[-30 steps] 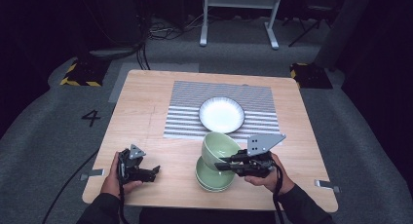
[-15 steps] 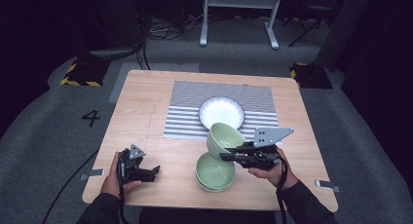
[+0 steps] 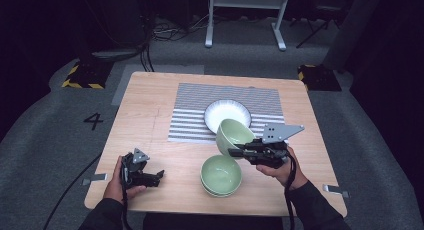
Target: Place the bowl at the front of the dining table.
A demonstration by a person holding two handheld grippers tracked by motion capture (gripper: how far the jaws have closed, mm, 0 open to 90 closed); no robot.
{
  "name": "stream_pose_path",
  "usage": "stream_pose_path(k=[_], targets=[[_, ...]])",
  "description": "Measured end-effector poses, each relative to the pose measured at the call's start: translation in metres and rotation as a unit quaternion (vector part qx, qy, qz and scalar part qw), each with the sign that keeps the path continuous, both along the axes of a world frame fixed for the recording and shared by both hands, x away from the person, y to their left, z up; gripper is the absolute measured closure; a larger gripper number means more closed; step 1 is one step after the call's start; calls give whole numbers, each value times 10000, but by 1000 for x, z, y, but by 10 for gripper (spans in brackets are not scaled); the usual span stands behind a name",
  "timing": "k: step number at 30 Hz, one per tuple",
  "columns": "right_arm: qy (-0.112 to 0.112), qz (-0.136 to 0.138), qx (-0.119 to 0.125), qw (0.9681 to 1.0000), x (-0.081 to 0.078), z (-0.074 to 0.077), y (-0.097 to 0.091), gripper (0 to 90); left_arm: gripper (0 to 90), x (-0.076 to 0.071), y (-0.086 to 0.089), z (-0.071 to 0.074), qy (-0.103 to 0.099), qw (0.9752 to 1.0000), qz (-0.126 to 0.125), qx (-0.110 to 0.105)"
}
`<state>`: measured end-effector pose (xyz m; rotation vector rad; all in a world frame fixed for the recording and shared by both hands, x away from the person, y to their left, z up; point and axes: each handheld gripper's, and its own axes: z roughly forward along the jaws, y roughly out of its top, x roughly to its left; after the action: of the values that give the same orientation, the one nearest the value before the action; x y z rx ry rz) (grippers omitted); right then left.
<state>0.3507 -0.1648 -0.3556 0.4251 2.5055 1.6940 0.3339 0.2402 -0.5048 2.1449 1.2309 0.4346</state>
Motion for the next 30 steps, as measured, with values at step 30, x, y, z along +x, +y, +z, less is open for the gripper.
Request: stream_pose_path(k=[30], targets=[[413, -987, 24, 9943, 68, -38, 3, 831, 4, 0, 0, 0, 3, 10000, -19, 6]])
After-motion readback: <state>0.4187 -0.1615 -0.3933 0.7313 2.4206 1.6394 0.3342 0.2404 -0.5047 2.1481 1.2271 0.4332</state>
